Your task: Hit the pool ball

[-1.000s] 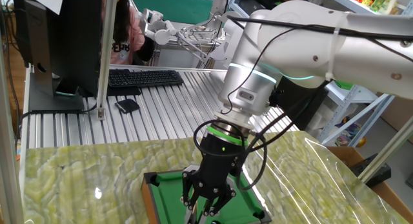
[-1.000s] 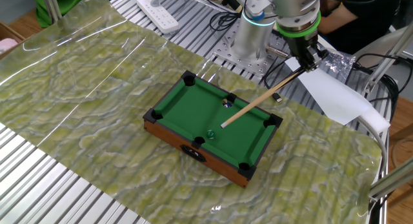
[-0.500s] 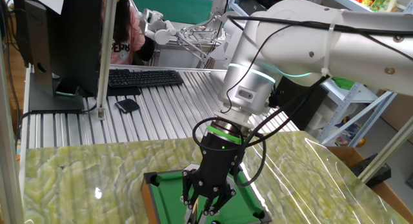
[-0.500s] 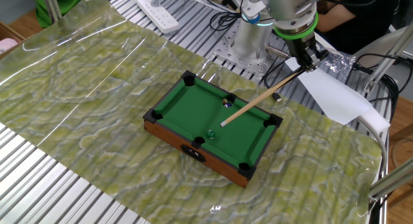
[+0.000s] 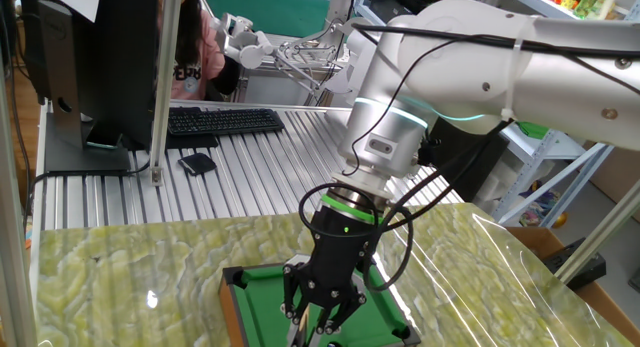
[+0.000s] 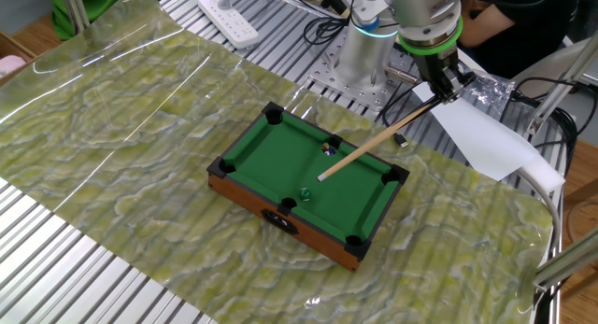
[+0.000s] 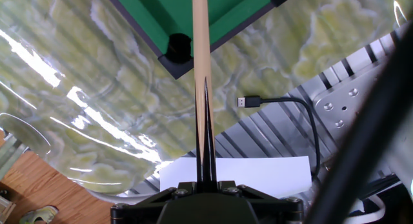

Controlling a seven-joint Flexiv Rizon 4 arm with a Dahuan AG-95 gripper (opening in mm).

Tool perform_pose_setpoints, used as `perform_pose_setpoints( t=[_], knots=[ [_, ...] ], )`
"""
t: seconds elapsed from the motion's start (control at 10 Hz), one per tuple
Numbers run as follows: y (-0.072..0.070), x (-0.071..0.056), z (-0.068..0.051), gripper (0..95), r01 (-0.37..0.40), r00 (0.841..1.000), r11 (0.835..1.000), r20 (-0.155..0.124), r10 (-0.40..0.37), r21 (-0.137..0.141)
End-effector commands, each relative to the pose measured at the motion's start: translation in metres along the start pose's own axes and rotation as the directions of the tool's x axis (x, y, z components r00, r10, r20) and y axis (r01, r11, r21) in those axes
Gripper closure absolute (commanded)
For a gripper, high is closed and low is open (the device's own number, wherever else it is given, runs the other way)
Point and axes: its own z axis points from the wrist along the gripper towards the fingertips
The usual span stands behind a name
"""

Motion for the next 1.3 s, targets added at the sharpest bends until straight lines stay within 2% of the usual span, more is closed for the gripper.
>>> perform_pose_setpoints(
  t=[0.1, 0.4, 1.3],
  knots=[
    [-0.0005, -0.002, -0.0015, 95.0, -0.007, 1.0, 1.0, 0.0, 0.007, 0.002],
    [-0.0006, -0.0025, -0.0021, 95.0, -0.003, 1.0, 1.0, -0.016, 0.003, -0.01],
    [0.0001, 0.0004, -0.0012, 95.0, -0.014, 1.0, 1.0, -0.008, 0.014, -0.006]
  ],
)
